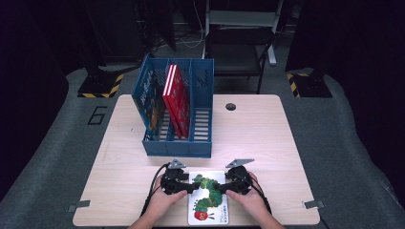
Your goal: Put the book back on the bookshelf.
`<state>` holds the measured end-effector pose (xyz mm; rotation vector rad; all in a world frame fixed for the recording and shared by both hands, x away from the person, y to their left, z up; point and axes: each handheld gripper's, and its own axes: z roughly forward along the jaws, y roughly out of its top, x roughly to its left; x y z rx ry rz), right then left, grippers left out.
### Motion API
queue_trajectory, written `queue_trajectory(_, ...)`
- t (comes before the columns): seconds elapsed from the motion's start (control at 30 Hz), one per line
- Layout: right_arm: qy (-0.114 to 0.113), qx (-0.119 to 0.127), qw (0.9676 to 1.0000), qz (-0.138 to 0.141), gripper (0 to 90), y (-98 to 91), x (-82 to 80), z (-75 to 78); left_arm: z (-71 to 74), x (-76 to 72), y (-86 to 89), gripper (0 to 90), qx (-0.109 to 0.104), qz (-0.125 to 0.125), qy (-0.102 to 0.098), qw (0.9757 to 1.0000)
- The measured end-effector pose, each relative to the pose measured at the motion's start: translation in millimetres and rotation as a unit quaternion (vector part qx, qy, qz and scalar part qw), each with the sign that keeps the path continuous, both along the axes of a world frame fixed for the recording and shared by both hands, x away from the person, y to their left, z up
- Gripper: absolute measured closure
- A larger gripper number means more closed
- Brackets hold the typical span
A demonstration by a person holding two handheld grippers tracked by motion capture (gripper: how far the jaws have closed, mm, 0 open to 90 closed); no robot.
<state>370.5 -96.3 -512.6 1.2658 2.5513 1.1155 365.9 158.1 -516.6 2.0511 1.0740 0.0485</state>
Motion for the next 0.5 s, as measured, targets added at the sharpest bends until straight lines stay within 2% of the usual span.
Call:
queue_trajectory(0.13, -0.01, 0.006, 0.9999, -0.004, 27.8, 0.2, -1.0, -1.5, 0.1, -0.7, -1.0, 33.9, 0.005, 0.005, -0.007, 0.9999)
queue_trajectory(0.27, -0.011, 0.008, 0.9999, -0.006, 28.4, 0.0, -1.2, -1.7, 0.7, -0.3, -0.2, 34.0, 0.005, 0.001, -0.004, 1.0)
queue_trajectory(0.47, -0.007, 0.006, 0.9999, -0.011, 29.8, -0.6, -4.0, 1.3, 3.1, -1.2, -0.2, 33.9, -0.012, 0.01, 0.004, 0.9999)
queue_trajectory(0.5, -0.011, 0.007, 0.9999, -0.012, 30.2, -0.6, -4.3, 2.0, 4.3, -0.3, 1.6, 33.9, -0.006, 0.002, -0.003, 1.0)
